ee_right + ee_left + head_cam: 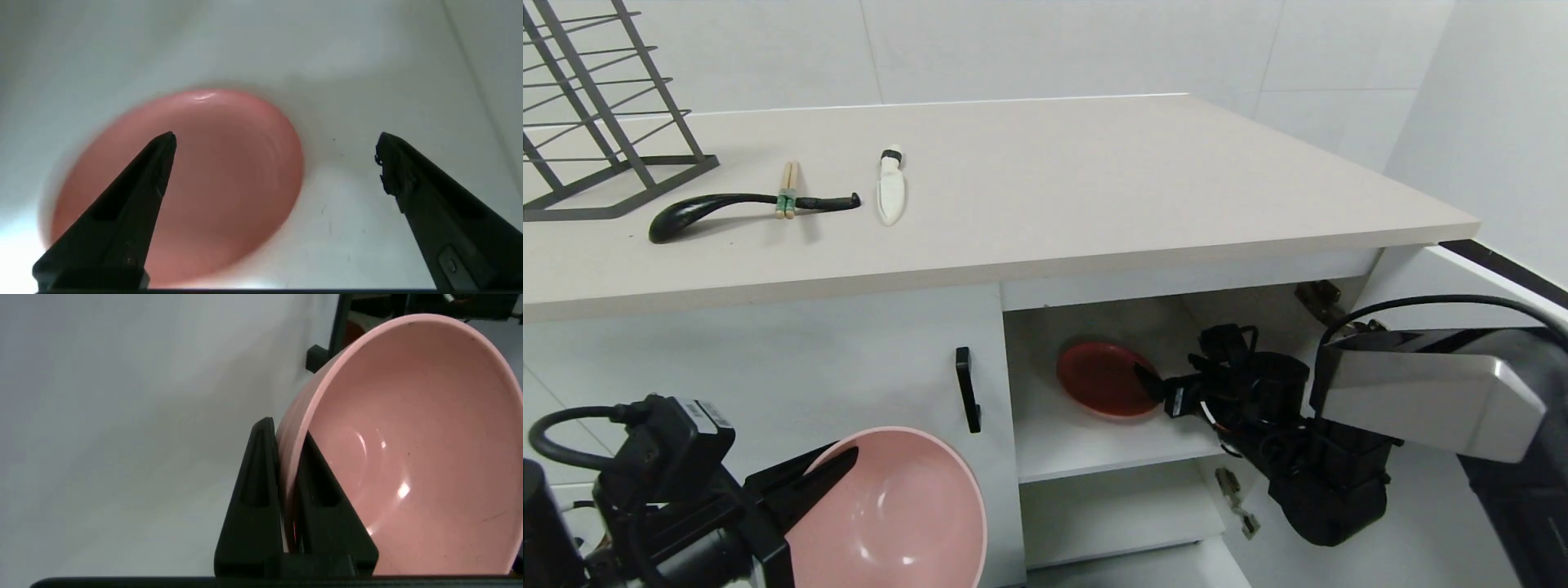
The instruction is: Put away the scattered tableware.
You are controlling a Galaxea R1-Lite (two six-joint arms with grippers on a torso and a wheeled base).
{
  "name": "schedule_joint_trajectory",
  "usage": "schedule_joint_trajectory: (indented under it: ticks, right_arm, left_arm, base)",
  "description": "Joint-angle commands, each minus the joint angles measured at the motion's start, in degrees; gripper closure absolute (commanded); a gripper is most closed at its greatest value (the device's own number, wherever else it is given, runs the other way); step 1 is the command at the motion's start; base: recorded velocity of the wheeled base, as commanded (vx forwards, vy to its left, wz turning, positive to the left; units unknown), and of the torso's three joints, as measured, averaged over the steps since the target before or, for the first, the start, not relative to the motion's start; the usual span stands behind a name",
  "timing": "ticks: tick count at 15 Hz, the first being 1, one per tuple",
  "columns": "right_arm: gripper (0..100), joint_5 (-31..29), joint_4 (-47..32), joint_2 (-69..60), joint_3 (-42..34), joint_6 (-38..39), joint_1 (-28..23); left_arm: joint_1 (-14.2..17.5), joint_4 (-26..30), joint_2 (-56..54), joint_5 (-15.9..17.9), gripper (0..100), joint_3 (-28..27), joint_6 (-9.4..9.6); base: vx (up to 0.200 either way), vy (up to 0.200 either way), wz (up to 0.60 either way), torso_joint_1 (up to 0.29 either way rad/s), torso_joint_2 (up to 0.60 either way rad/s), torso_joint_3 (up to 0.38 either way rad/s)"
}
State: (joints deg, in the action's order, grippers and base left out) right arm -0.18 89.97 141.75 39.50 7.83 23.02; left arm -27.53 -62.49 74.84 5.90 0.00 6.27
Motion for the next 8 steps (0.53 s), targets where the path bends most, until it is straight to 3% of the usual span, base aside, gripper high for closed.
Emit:
schedule_joint_trajectory:
  ticks: [1, 2, 3, 4, 6, 8]
  right_arm:
    - [0, -0.26, 0.03, -14.57, -14.62, -0.09, 6.6]
    - [0, -0.52, 0.03, -17.91, -18.32, -0.09, 8.19]
    - [0, -0.61, 0.03, -21.08, -22.01, -0.09, 9.24]
    - [0, -0.61, 0.03, -24.77, -25.79, -0.09, 9.77]
    - [0, -0.61, 0.03, -30.31, -30.53, -0.09, 9.86]
    - [0, -0.61, 0.03, -33.03, -32.55, -0.09, 9.86]
  left_arm:
    - [-1.21, 0.0, 0.13, -0.01, 100, 0.0, 0.06]
    - [-1.57, 0.0, 0.13, -0.01, 100, 0.0, 0.77]
    - [-1.65, -0.09, 0.22, -0.01, 100, 0.0, 3.14]
    - [-1.83, -0.26, 0.66, -0.1, 100, 0.0, 7.18]
    - [-4.82, -0.97, 1.89, -0.1, 100, -0.53, 7.97]
    - [-5.26, -0.97, 4.09, -0.1, 100, -2.46, 8.76]
  base:
    - [0.0, 0.0, 0.0, 0.0, 0.0, 0.0]
    - [0.0, 0.0, 0.0, 0.0, 0.0, 0.0]
    - [0.0, 0.0, 0.0, 0.0, 0.0, 0.0]
    - [0.0, 0.0, 0.0, 0.0, 0.0, 0.0]
    - [0.0, 0.0, 0.0, 0.0, 0.0, 0.0]
    - [0.0, 0.0, 0.0, 0.0, 0.0, 0.0]
